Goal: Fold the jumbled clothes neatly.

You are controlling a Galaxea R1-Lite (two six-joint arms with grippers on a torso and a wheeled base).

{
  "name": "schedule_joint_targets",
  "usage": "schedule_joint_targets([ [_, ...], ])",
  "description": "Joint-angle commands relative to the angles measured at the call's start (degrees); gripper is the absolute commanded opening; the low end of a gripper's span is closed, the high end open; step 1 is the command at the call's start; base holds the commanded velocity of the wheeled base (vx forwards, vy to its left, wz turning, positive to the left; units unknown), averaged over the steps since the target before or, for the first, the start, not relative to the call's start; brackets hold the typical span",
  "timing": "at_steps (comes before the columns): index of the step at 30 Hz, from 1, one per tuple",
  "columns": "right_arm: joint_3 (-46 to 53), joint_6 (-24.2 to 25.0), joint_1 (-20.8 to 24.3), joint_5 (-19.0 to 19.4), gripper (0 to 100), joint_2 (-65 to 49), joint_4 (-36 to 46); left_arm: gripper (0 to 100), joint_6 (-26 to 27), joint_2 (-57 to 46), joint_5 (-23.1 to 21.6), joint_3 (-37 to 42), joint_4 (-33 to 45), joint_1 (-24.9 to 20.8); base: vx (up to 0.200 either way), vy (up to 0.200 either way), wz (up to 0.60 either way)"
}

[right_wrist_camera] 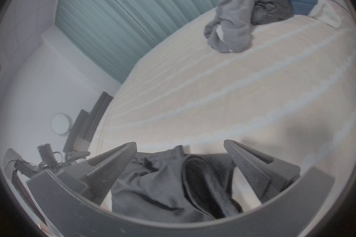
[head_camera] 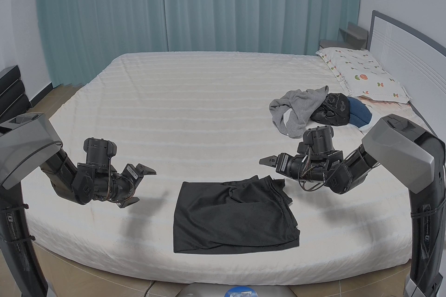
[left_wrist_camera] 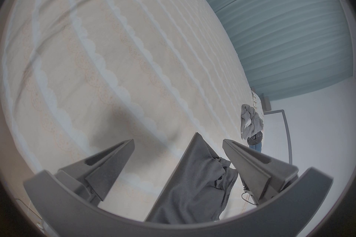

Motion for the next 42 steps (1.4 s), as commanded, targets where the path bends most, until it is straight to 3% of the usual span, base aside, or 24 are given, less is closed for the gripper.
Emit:
schedule_joint_targets([
  [1,3.3,0.0,0.7,3.0,100,-0.8,-3.6,100,-0.1,0.1,0.0,0.0,-0.1,0.0,0.0,0.0,0.0],
  [16,3.5,-0.1,3.4,3.9,100,2.3,-4.9,100,0.0,0.1,0.0,-0.1,-0.1,0.0,0.0,0.0,0.0],
  [17,3.4,-0.1,3.4,3.9,0,2.4,-4.9,100,-0.1,0.1,0.0,-0.1,0.0,0.0,0.0,0.0,0.0],
  [36,4.8,-1.2,-0.9,2.9,0,-0.3,-2.9,100,0.0,0.2,0.1,-0.1,-0.1,0.0,0.0,0.0,0.0],
  [42,4.5,-1.9,-1.5,0.6,0,-0.3,-0.3,100,0.0,0.2,0.1,-0.1,0.0,0.0,0.0,0.0,0.0],
])
